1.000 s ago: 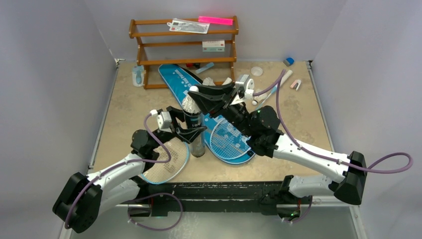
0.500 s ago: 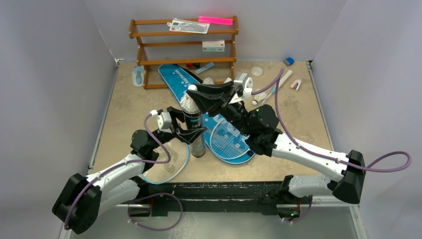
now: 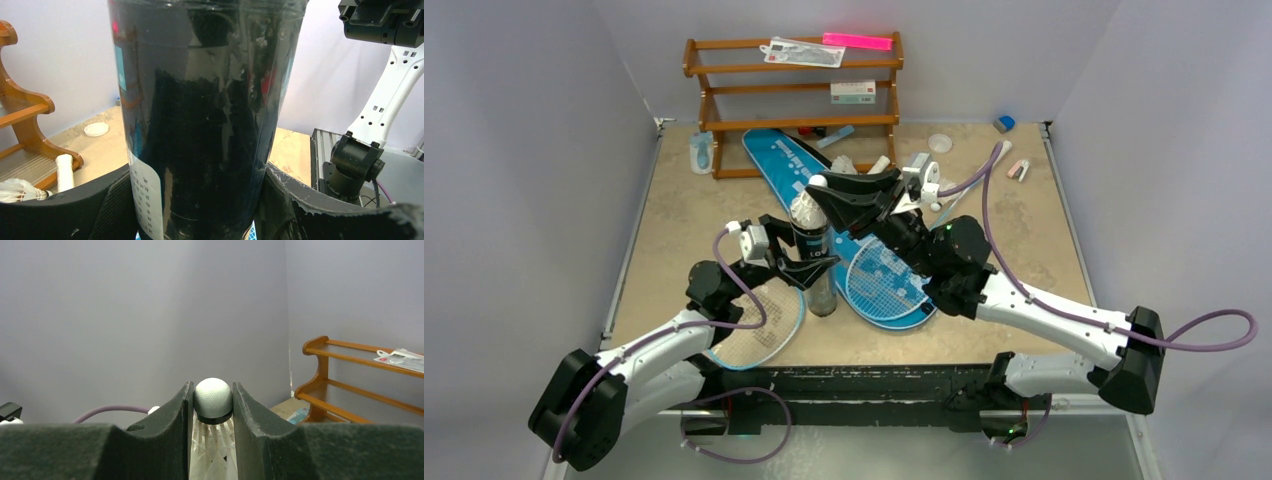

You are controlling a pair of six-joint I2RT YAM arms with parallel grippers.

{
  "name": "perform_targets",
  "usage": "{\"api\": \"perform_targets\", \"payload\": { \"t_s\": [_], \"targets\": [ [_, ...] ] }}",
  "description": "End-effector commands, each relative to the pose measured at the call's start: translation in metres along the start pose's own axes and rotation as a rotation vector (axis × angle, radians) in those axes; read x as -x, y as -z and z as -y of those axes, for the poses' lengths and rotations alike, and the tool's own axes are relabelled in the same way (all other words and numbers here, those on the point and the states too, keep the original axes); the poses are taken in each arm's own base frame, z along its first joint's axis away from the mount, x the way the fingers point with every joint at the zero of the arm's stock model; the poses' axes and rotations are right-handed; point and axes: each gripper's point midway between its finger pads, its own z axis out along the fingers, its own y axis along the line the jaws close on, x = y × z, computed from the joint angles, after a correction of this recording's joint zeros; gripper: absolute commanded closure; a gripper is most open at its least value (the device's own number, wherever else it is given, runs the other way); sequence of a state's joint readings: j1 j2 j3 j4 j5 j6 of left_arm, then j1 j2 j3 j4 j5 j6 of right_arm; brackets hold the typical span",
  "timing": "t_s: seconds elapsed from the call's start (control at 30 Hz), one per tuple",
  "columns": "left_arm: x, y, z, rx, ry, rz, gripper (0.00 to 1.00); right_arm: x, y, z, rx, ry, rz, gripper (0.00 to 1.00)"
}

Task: Pack up the badminton gear
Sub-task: Place the shuttlecock at the shuttle tube.

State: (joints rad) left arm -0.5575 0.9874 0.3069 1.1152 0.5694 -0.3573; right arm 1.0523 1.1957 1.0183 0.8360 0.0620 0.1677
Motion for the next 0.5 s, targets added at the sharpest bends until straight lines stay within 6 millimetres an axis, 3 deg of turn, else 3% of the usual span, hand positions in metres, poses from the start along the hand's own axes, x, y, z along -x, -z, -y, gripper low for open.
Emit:
{"api": "perform_targets", "payload": {
  "t_s": [0.0,0.47],
  "targets": [
    [-0.0173,0.0033,0.0053,-0.013,0.077,-0.072,0.55,0.0166,0.0047,0.0032,-0.019,0.0,0.055,0.8],
    [-0.0175,0.0025,0.0051,-0.013,0.082,-0.079,0.55,0.0101,0.0035,0.0035,-0.018,0.011,0.021,0.76]
  ]
}}
